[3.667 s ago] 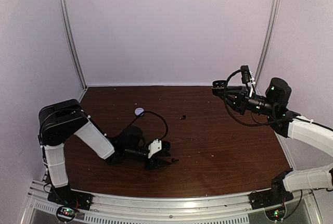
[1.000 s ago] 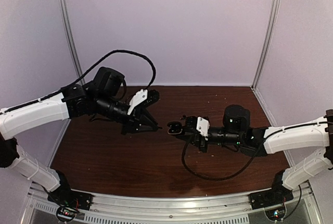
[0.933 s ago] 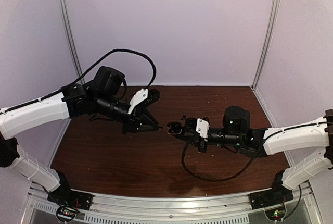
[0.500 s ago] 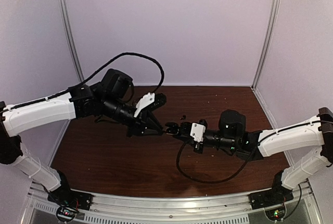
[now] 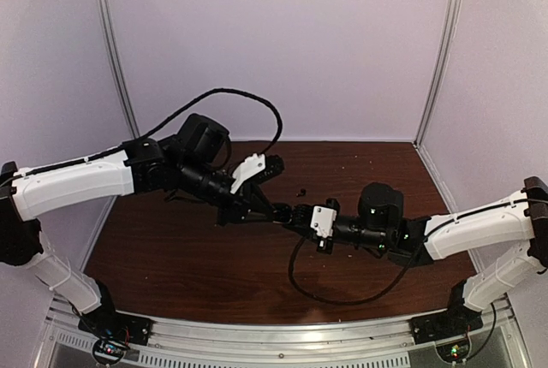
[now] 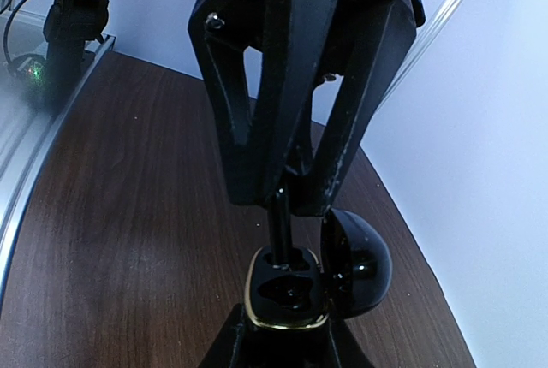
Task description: Insert the wireless bluetooth earbuds into the charging case
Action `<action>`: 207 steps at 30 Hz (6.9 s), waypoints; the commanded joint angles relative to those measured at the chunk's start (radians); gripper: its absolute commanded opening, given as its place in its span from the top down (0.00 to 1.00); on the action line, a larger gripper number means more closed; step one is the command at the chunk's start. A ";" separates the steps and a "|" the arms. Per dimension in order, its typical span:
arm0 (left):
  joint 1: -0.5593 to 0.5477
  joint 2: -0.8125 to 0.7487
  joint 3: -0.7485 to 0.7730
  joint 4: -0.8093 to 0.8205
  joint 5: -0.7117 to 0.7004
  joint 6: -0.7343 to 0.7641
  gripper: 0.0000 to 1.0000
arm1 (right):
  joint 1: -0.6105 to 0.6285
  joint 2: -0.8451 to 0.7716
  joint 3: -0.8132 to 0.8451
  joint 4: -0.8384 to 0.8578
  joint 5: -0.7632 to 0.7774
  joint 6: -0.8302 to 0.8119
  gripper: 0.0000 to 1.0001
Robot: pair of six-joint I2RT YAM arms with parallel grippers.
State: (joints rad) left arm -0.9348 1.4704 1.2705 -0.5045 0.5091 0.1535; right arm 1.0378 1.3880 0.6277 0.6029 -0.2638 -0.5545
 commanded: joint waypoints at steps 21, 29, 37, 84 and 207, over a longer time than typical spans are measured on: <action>-0.031 0.080 0.071 -0.036 -0.115 -0.019 0.96 | 0.017 0.007 0.017 0.013 0.032 -0.011 1.00; -0.040 0.087 0.080 -0.041 -0.117 -0.019 0.97 | 0.021 0.012 0.021 0.010 0.035 -0.010 1.00; -0.057 0.082 0.094 -0.043 -0.107 -0.008 0.97 | 0.022 0.018 0.025 0.009 0.042 -0.002 1.00; -0.080 0.020 0.120 -0.094 -0.167 0.012 1.00 | 0.019 -0.038 -0.041 0.081 0.046 0.018 1.00; -0.106 0.231 0.340 -0.315 -0.363 -0.060 0.62 | -0.003 0.047 -0.207 0.571 -0.023 0.288 1.00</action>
State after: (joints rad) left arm -1.0538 1.7157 1.6142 -0.8280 0.2104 0.1089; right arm 1.0328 1.4761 0.4274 1.0710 -0.2592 -0.2794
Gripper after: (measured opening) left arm 0.377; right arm 0.232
